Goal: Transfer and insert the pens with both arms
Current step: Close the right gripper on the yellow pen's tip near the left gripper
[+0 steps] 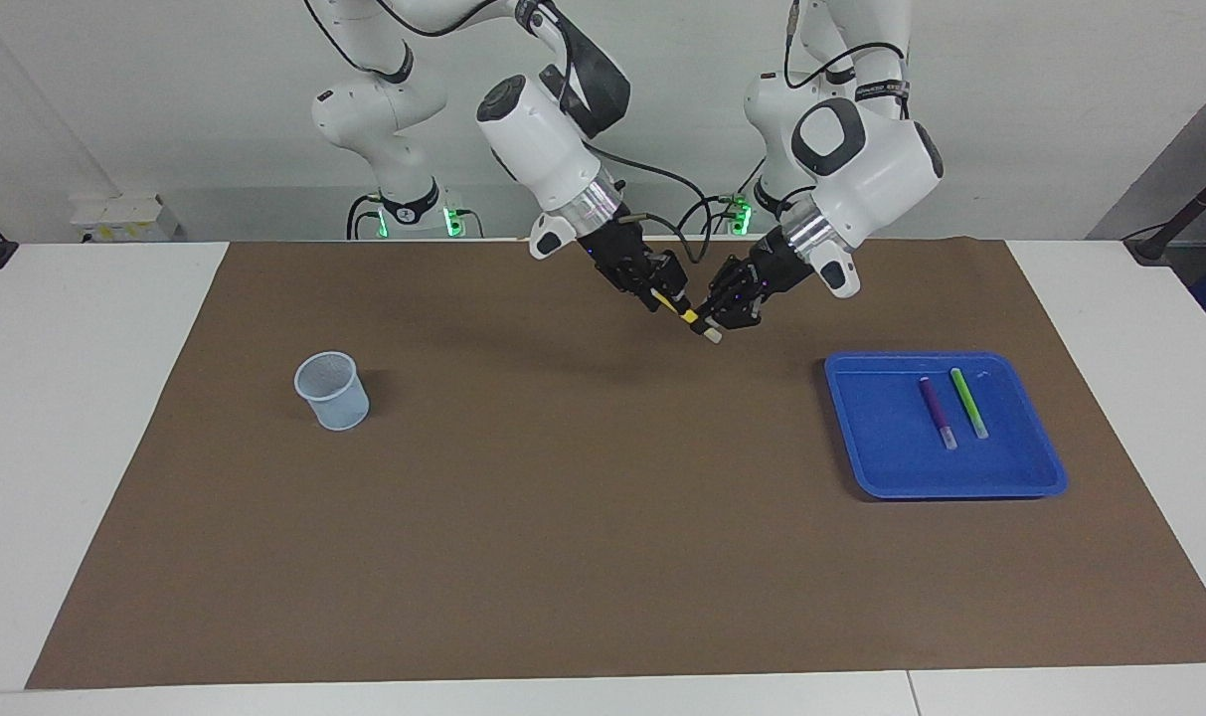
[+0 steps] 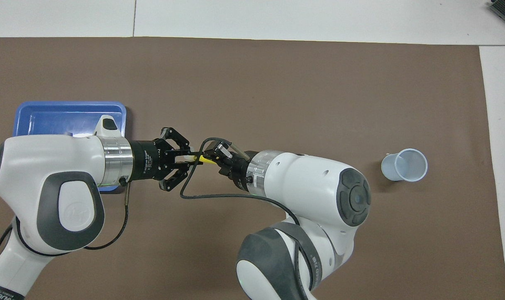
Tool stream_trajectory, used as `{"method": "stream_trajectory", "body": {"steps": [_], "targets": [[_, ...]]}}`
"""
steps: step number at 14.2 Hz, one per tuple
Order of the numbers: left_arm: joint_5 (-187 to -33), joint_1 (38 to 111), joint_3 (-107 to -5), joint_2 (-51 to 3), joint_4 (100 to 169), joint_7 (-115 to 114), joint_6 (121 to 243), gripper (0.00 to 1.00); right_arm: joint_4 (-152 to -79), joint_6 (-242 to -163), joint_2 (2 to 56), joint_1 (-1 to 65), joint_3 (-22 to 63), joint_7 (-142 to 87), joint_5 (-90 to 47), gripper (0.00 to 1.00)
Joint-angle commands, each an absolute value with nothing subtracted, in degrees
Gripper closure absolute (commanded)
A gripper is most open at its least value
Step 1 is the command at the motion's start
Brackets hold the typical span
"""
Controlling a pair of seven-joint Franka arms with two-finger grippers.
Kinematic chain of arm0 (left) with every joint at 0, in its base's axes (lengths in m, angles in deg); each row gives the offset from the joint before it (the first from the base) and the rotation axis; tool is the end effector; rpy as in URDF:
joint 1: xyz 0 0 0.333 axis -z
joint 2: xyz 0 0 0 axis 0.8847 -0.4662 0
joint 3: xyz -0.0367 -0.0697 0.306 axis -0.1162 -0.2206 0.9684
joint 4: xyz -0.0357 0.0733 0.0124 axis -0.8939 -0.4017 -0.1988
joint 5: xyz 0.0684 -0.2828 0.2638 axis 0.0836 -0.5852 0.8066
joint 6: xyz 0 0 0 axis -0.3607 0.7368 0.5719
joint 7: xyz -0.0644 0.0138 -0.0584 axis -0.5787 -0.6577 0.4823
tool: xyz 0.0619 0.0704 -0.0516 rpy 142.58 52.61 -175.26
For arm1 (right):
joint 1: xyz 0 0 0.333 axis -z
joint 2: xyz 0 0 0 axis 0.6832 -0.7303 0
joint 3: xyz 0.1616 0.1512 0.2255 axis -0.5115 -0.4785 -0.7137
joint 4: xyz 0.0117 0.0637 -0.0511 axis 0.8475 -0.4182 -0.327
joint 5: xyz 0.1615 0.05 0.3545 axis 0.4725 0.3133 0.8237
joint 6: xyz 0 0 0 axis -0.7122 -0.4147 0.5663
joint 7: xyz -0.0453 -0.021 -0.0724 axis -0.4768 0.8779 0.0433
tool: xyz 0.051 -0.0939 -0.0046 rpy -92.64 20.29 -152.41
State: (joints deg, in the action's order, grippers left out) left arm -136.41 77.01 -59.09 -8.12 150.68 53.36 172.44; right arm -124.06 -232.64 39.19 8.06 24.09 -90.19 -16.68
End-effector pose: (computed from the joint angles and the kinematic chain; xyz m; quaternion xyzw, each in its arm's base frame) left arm 0.4910 -0.2132 0.4640 0.7226 0.5872 -0.1933 0.3092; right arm 0.4882 0.3782 0.4827 -0.8815 0.3345 -0.0021 0.3331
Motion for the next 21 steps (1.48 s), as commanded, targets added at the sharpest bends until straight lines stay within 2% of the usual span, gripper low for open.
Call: {"method": "stream_trajectory", "body": {"steps": [1, 6, 8, 10, 16, 17, 21], "targets": [[-137.65, 77.68, -58.67, -6.09, 152.69, 53.77, 173.48, 1.00, -123.41, -231.96, 39.19, 8.46, 23.97, -90.89, -13.18, 0.72], [-137.65, 77.68, -58.67, -6.09, 152.69, 53.77, 173.66, 1.00, -123.14, -231.96, 39.28, 8.55, 23.97, -91.41, -12.04, 0.74], [-137.65, 77.77, -58.58, -6.09, 152.69, 53.59, 173.74, 1.00, -123.14, -231.96, 39.28, 8.98, 23.97, -91.33, -11.86, 1.00], [-137.65, 77.86, -58.67, -5.74, 153.30, 54.03, 176.45, 0.51, -123.06, -231.79, 39.28, 9.86, 23.97, -90.71, -11.85, 1.00], [-138.08, 79.62, -58.67, -4.42, 155.33, 54.12, 179.28, 0.45, -122.97, -231.53, 39.19, 9.96, 24.05, -88.53, -12.12, 1.00], [-138.00, 79.62, -58.67, -4.25, 155.33, 53.68, 179.19, 0.45, -123.06, -229.61, 39.37, 10.22, 24.23, -84.34, -12.29, 1.00], [-137.38, 79.09, -58.32, -3.89, 156.03, 42.47, 177.10, 0.45, -122.97, -212.93, 41.65, 17.67, 24.58, -64.30, -16.41, 1.00]]}}
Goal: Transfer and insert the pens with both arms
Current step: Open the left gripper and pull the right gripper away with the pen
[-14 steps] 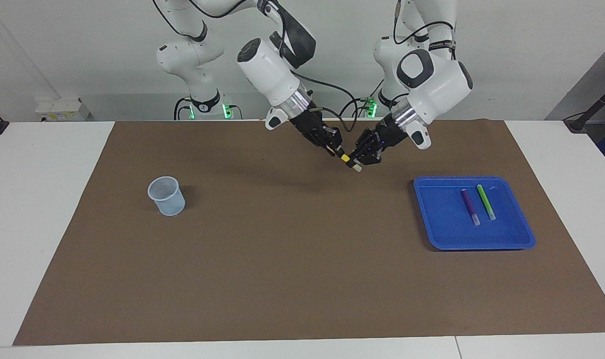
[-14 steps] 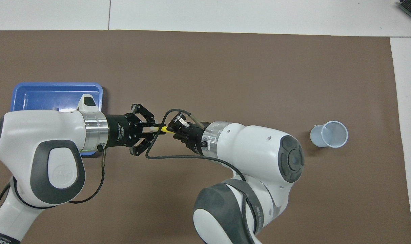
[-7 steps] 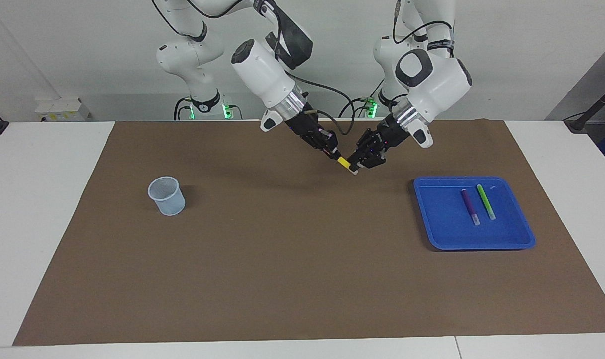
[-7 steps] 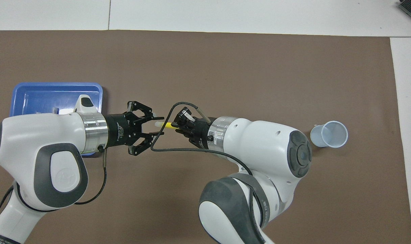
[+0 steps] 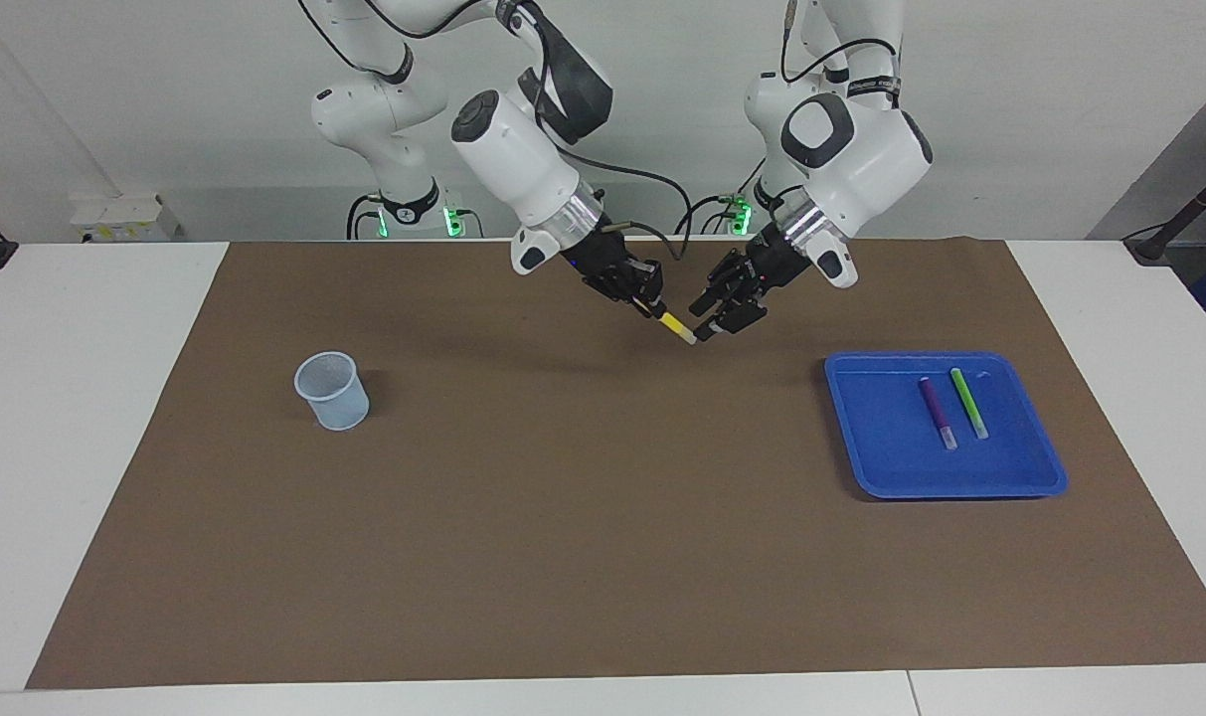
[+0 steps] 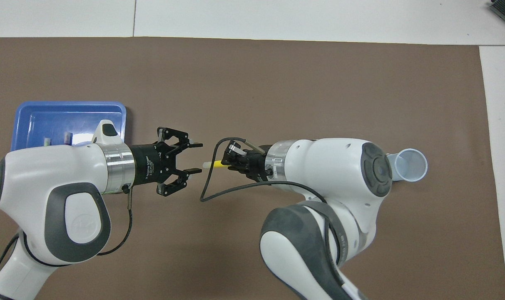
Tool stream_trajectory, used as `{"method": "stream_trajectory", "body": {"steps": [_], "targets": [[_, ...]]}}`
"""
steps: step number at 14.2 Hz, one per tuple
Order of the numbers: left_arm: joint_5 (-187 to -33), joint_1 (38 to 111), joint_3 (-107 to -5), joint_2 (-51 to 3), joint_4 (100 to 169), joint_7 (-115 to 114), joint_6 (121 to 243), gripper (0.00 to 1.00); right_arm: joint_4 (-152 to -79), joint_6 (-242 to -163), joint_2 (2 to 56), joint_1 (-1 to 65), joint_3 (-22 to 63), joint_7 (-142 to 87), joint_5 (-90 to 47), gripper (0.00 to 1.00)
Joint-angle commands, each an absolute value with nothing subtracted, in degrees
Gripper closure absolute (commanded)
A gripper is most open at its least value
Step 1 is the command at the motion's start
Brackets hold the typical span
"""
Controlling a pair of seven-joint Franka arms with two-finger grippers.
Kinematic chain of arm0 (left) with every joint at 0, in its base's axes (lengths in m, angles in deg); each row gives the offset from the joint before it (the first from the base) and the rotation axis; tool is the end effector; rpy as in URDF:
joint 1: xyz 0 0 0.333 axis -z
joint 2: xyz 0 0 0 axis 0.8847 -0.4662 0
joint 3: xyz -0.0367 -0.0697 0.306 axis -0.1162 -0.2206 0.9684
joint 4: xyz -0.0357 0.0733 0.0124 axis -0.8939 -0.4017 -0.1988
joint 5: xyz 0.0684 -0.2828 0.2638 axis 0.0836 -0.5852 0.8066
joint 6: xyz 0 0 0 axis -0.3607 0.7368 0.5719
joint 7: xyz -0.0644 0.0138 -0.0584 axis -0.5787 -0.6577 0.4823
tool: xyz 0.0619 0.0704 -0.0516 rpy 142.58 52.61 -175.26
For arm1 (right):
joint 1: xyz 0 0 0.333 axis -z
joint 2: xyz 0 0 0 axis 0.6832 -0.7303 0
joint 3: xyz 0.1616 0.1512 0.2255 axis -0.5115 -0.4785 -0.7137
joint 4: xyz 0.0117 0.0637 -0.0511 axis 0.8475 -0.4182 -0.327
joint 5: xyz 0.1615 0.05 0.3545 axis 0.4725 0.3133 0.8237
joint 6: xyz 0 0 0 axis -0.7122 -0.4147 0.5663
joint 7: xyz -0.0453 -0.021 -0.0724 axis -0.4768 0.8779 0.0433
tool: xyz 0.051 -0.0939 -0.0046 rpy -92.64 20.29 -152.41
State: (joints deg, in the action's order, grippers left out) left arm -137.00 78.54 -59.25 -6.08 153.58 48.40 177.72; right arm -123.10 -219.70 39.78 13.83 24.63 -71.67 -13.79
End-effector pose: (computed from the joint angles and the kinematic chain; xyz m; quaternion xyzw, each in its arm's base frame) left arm 0.4801 -0.2155 0.4641 0.7428 0.5626 -0.1510 0.3302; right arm 0.5083 0.3330 0.4750 -0.9247 0.2229 0.0279 0.3073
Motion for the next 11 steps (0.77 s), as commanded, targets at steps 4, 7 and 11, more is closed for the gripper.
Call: {"method": "stream_trajectory", "body": {"steps": [4, 7, 11], "targets": [[-130.12, 74.62, -58.23, -3.36, 155.59, 29.36, 169.02, 0.46, -122.36, -201.32, 43.32, 22.60, 24.49, -50.50, -29.05, 1.00], [-121.23, 70.93, -58.14, -3.36, 155.24, 17.16, 164.27, 0.47, -120.25, -192.00, 44.11, 26.64, 24.41, -34.96, -43.71, 1.00], [-104.72, 67.94, -58.06, -3.45, 154.36, 5.28, 161.71, 0.49, -119.72, -190.13, 44.38, 31.91, 24.49, -10.17, -58.84, 1.00]]}}
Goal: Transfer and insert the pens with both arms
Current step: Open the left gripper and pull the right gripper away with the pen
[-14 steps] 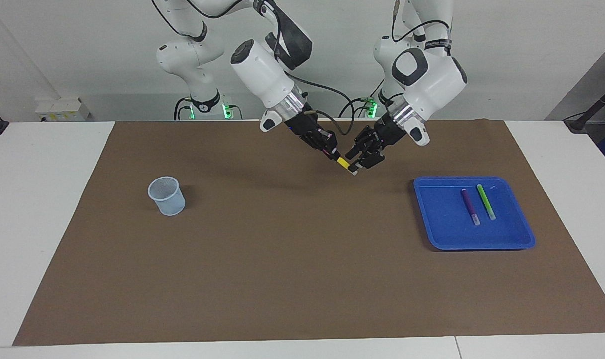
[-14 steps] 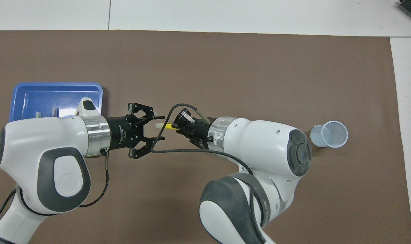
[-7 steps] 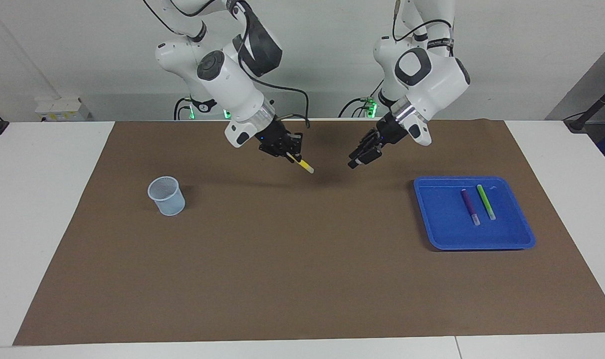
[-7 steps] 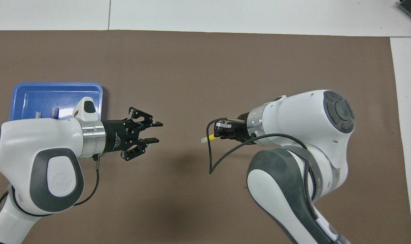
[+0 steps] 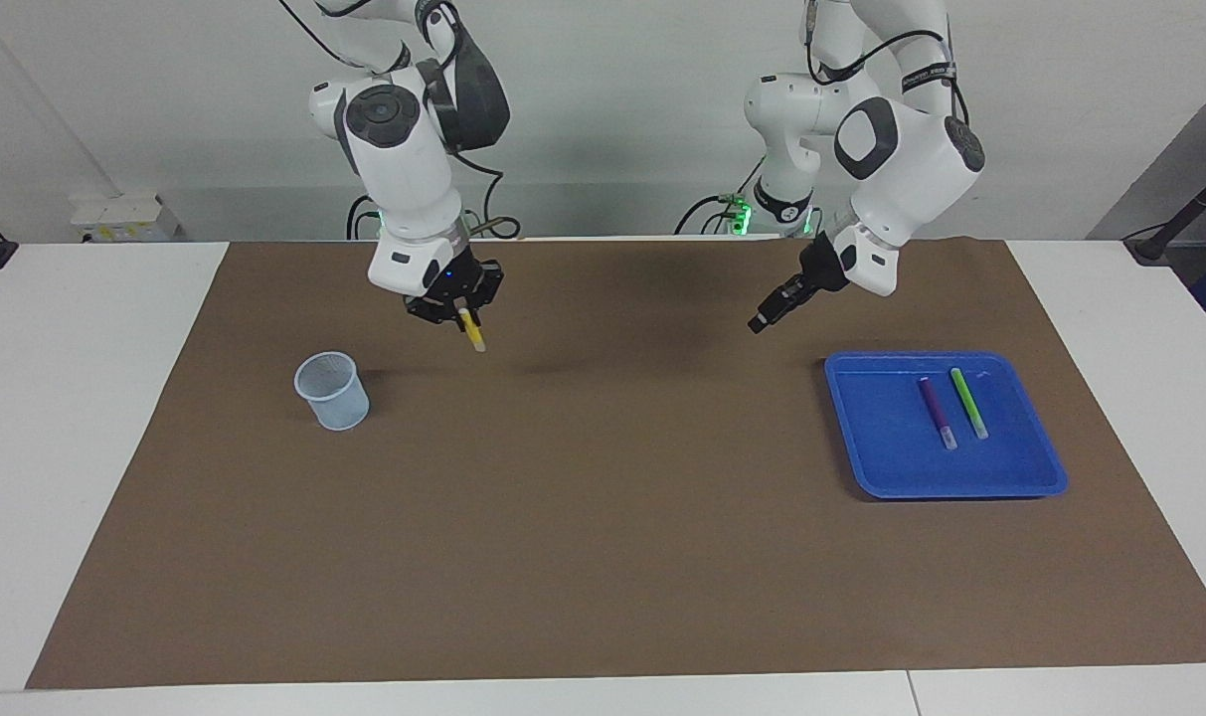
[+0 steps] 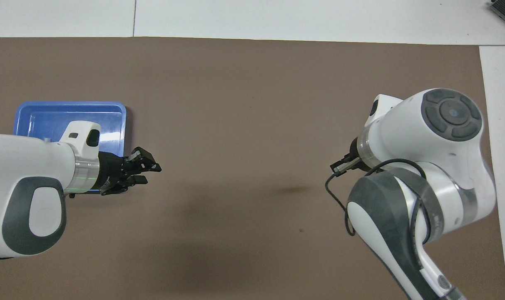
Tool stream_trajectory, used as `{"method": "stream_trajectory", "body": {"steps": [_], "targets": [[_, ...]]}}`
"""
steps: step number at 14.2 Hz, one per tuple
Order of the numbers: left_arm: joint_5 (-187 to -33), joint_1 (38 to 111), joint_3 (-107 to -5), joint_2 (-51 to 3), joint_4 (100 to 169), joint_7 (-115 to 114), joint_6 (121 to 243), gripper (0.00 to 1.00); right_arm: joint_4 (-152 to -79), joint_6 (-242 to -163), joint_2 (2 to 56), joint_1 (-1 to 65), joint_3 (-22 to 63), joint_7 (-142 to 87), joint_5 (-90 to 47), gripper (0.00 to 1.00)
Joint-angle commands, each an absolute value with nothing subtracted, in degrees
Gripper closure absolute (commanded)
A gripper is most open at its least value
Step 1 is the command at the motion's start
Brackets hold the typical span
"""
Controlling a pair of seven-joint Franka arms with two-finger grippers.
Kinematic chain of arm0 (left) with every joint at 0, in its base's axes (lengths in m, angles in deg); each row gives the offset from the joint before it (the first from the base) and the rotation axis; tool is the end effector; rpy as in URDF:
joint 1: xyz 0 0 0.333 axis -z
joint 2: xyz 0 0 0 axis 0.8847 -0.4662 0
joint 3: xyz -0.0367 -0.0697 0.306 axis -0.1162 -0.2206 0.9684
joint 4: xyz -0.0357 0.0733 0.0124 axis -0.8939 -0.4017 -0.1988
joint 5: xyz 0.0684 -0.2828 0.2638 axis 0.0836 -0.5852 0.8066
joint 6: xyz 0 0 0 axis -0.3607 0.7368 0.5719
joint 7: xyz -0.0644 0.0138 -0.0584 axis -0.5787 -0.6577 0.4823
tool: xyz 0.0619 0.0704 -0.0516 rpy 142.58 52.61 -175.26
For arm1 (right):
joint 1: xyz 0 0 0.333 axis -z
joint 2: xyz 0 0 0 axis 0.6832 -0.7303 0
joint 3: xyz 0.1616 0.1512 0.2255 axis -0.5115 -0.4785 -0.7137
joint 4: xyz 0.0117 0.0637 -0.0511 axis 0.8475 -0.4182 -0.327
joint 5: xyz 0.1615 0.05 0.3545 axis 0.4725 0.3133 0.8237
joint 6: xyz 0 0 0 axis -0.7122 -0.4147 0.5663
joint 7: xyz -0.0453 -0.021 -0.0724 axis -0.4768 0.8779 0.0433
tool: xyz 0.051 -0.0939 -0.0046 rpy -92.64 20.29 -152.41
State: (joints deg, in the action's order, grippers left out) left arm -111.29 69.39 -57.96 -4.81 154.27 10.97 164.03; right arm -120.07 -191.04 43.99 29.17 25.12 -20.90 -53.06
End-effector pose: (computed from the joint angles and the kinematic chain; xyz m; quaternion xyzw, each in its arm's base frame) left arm 0.4821 -0.1274 0.4445 0.9529 0.2358 -0.0496 0.1844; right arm 0.5344 0.1580 0.4903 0.9628 0.2688 -0.0259 0.0090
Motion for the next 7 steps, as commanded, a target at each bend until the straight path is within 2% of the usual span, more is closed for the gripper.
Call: {"method": "stream_trajectory", "body": {"steps": [1, 5, 7], "targets": [[-102.34, 66.62, -58.06, -3.63, 154.01, 2.29, 161.44, 0.49, -119.72, -190.82, 44.38, 33.15, 24.49, -4.63, -62.18, 1.00], [-94.16, 60.04, -58.14, -4.24, 153.04, -10.71, 161.96, 0.49, -121.20, -197.23, 44.03, 39.46, 24.32, 8.94, -67.31, 1.00], [-92.48, 55.99, -58.14, -4.77, 153.04, -17.22, 163.19, 0.49, -121.91, -197.60, 44.11, 40.54, 24.32, 9.57, -66.79, 1.00]]}}
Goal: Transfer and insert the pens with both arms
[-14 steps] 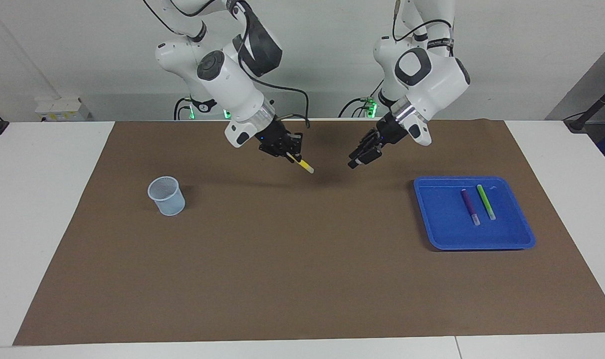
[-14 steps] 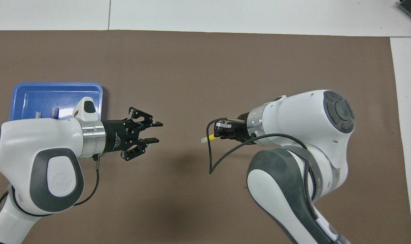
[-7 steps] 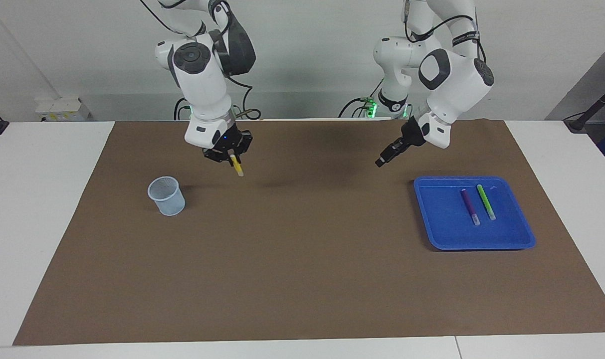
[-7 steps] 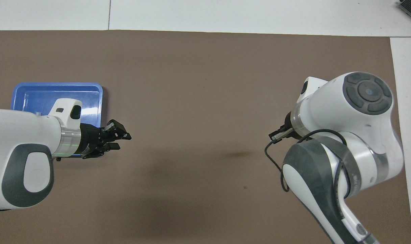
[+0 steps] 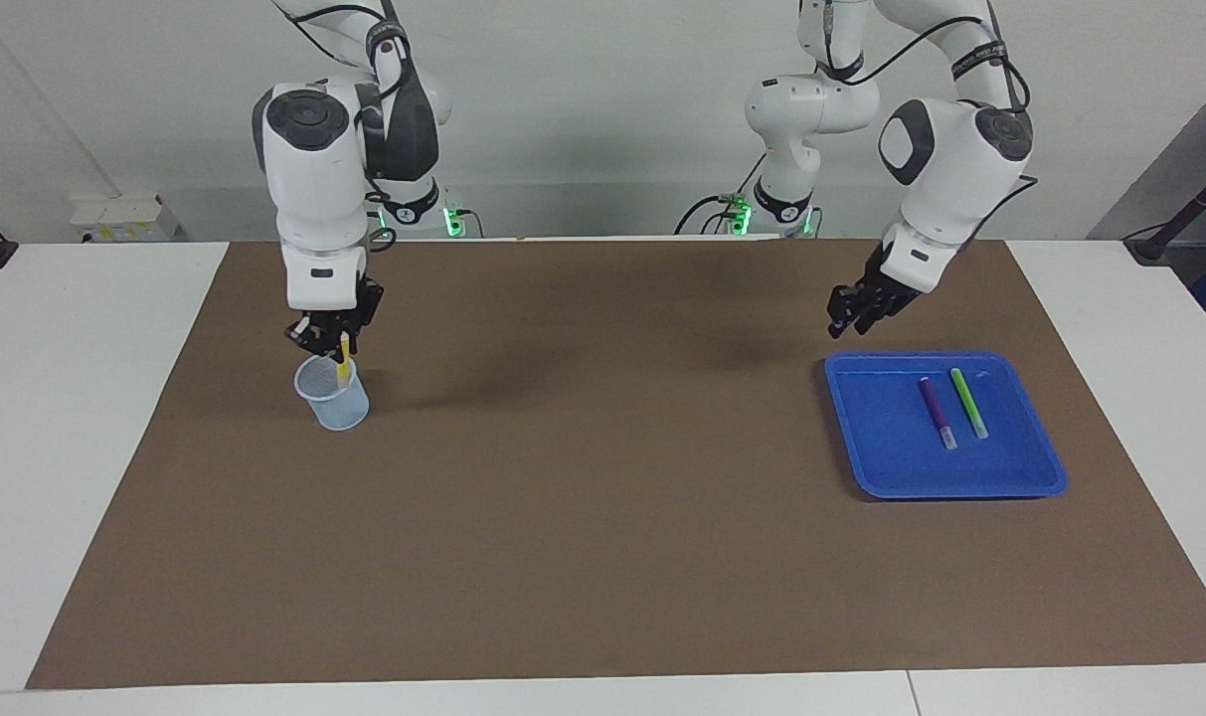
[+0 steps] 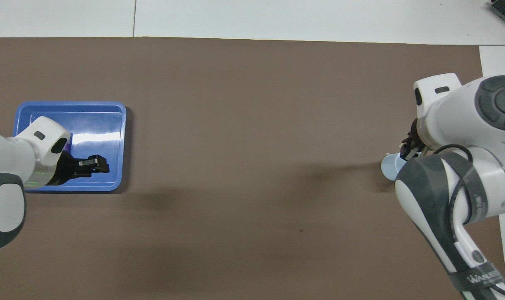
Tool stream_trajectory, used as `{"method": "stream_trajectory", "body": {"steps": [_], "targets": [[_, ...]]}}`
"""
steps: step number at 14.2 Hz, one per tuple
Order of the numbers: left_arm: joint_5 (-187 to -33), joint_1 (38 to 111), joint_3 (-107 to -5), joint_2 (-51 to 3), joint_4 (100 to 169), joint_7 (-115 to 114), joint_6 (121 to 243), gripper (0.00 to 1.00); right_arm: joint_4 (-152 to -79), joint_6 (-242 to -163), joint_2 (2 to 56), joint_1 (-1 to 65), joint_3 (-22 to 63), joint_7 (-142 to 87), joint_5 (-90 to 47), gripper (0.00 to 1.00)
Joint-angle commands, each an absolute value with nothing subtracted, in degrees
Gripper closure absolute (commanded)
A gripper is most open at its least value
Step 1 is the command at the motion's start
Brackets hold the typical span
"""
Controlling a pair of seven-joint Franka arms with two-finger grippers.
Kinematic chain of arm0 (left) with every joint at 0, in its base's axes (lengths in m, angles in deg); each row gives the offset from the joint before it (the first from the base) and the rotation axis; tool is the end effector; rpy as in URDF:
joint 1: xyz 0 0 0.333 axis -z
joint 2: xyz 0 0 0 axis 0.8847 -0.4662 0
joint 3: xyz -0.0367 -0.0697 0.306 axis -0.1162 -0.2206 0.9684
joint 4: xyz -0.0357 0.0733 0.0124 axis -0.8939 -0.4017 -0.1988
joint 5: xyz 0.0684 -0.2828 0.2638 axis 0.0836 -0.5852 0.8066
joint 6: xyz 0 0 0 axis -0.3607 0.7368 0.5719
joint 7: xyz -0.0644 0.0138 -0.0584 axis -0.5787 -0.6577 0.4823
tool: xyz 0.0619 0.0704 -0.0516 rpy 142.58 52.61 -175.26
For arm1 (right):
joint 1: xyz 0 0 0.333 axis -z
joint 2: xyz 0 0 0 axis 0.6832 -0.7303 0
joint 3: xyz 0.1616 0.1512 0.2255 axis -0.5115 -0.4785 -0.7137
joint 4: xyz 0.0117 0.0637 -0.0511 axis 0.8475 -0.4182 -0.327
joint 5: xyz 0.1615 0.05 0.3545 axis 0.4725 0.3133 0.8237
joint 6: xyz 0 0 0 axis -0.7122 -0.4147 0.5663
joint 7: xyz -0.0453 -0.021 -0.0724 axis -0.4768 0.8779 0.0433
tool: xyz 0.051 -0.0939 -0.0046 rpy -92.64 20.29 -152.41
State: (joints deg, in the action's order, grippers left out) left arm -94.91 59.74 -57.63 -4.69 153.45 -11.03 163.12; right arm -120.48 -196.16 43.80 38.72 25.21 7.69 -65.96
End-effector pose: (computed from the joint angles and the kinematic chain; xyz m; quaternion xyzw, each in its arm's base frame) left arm 0.4965 -0.0294 0.4473 0.9955 0.0641 0.0106 0.0696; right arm 0.5648 0.0526 0.4947 0.8824 0.4563 -0.0224 0.1121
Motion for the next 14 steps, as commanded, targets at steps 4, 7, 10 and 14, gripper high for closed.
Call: {"method": "stream_trajectory", "body": {"steps": [4, 7, 10, 14], "targets": [[-88.96, 50.45, -58.06, -8.98, 152.95, -23.31, 169.42, 0.49, -125.51, -197.69, 45.43, 42.03, 24.32, 8.96, -66.52, 1.00], [-88.95, 48.42, -58.06, -12.84, 152.17, -26.91, 173.38, 0.49, -128.06, -199.35, 45.52, 45.10, 24.32, 9.39, -62.50, 1.00], [-85.37, 47.45, -58.06, -17.58, 150.50, -28.15, 177.68, 0.49, -129.47, -200.41, 45.69, 45.90, 24.40, 9.31, -61.87, 1.00], [-85.17, 46.92, -58.06, -23.13, 150.05, -28.06, 184.11, 0.49, -130.88, -201.20, 46.13, 45.82, 24.32, 9.05, -61.86, 0.67]]}}
